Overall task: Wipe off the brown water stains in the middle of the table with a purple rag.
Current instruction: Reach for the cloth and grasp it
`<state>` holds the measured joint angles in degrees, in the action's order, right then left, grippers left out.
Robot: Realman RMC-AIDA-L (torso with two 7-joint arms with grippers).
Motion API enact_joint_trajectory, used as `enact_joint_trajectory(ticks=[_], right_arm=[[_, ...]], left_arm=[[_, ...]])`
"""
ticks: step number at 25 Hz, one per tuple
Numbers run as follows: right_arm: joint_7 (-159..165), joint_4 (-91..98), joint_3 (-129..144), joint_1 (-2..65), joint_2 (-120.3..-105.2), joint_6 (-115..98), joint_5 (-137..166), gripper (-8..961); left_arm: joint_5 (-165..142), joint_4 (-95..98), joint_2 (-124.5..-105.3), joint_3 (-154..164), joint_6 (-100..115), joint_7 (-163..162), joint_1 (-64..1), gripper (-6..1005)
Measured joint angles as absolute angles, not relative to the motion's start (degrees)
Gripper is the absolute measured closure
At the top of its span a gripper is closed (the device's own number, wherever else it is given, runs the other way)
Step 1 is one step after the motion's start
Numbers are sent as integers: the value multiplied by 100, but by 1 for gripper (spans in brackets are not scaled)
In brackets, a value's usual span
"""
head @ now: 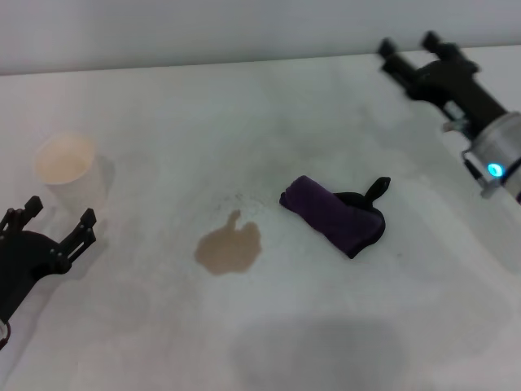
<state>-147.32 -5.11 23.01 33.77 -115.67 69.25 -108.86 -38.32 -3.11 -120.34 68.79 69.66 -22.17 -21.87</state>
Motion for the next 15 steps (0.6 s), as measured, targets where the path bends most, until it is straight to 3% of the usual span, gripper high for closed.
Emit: enact_joint_trajectory(ticks=[8,15], right_arm=[[-13187,141,2593,4204,-11553,5468,-8352,83],[-10485,1057,4638,4667,-11593,4766,-7405,93]], left_arm=[[-3811,-269,-12026,6844,7024,-2216,-2204,116],[-3701,-264,-12028,6826,7130,-2263,-2204,116]])
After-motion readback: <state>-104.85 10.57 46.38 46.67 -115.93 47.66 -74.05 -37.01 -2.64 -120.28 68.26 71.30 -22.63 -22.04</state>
